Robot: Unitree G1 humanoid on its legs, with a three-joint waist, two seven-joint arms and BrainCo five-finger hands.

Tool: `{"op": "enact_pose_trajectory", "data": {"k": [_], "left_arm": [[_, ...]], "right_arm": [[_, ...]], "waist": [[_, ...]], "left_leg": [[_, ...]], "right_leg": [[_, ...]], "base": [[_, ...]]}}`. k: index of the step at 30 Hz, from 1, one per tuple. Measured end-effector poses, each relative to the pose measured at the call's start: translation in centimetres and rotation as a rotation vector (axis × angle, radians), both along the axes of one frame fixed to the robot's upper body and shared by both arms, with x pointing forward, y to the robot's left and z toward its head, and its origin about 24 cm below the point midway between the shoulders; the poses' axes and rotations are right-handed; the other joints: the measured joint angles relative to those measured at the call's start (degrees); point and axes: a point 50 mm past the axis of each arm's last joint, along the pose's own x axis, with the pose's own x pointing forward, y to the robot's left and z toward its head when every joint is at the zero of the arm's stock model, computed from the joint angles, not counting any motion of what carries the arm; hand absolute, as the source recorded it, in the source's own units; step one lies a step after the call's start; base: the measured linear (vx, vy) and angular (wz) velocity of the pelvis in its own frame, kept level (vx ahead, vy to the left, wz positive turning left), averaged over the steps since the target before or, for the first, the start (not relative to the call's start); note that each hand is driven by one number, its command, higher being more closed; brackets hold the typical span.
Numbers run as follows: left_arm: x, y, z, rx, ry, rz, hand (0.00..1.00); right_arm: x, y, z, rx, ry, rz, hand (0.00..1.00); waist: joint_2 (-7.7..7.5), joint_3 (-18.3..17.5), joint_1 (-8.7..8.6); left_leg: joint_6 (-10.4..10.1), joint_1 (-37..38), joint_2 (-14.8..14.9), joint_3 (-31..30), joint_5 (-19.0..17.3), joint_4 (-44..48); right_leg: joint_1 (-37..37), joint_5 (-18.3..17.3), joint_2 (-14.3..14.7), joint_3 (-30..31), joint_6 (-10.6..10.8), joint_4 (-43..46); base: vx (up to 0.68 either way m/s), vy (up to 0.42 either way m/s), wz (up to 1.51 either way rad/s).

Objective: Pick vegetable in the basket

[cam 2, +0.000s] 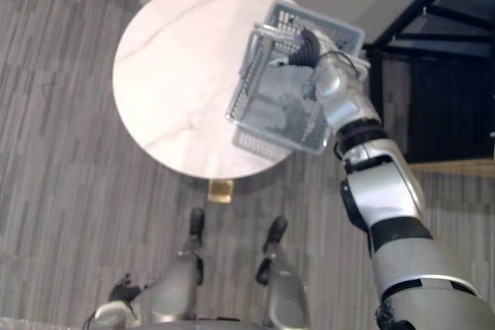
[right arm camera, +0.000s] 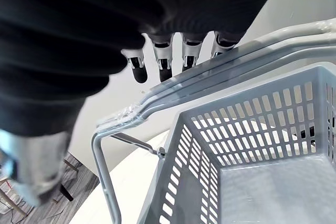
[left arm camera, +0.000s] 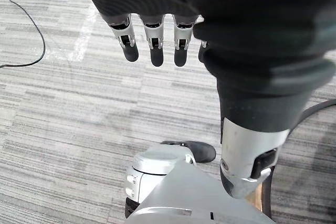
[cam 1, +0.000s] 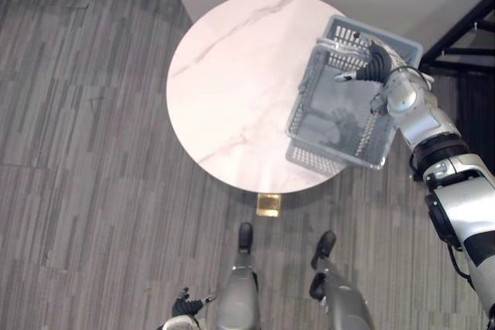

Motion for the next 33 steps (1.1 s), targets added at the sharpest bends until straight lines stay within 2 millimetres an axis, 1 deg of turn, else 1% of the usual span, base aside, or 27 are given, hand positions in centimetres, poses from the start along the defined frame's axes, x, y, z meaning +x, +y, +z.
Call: {"op": "enact_pose_trajectory", "data": {"k": [4,6,10,12,16,22,33], "left_arm": [[0.0,0.0,0.0,0.0,0.0,0.0,0.0],[0.0,0.1,0.0,0.003,0.001,0.001,0.0],[0.0,0.2,0.0,0.006,0.002,0.0,0.0],[0.0,0.3,0.1,0.011,0.003,-0.005,0.0],[0.0,0.4,0.1,0.019,0.005,-0.014,0.0],[0.1,0.3,0.1,0.028,0.007,-0.031,0.0],[0.3,0.2,0.1,0.029,0.005,-0.039,0.0]], "right_arm": [[0.1,-0.4,0.2,0.005,-0.008,-0.024,0.0],[0.1,-0.6,0.4,0.014,-0.014,-0.033,0.0],[0.1,-1.4,0.1,-0.007,-0.008,-0.071,0.0],[0.1,-1.8,0.1,-0.044,-0.007,-0.085,0.0],[-0.1,-2.6,0.6,-0.058,-0.024,-0.099,0.0],[-0.1,-2.9,0.2,-0.058,-0.014,-0.108,0.0],[-0.1,-3.0,0.3,-0.059,-0.024,-0.109,0.0]], "waist": [[0.68,0.4,-0.01],[0.76,0.4,-0.01],[0.84,0.5,0.15],[0.85,0.5,0.18],[1.26,0.7,0.4],[1.27,0.7,0.31],[1.35,0.8,0.26]], "left_leg": [[0.0,-0.3,0.0,-0.8,0.4,0.0],[0.0,-0.9,0.0,-1.1,0.7,0.0],[0.1,-1.3,0.0,-2.1,1.0,0.0],[0.1,-1.7,-0.1,-2.4,1.2,0.0],[0.4,-2.3,-0.4,-2.4,1.5,0.0],[0.4,-2.5,-0.5,-2.3,1.7,0.0],[0.5,-2.8,-0.5,-2.4,1.7,0.0]], "right_leg": [[-0.1,0.0,0.0,-0.5,0.0,0.4],[-0.5,0.0,-0.1,-0.7,0.0,0.6],[-0.5,-0.1,-0.2,-1.4,0.0,0.9],[-0.8,-0.1,-0.2,-1.6,0.0,1.0],[-1.8,-0.1,-0.7,-1.4,0.0,1.9],[-2.1,-0.1,-0.7,-1.2,0.0,2.0],[-2.5,-0.1,-0.8,-1.1,0.0,2.2]], "base": [[-0.02,0.003,0.07],[-0.04,0.006,0.1],[-0.01,0.005,0.1],[-0.01,0.008,0.08],[0.0,0.0,0.0],[0.0,0.0,0.0],[0.0,0.0,0.0]]}}
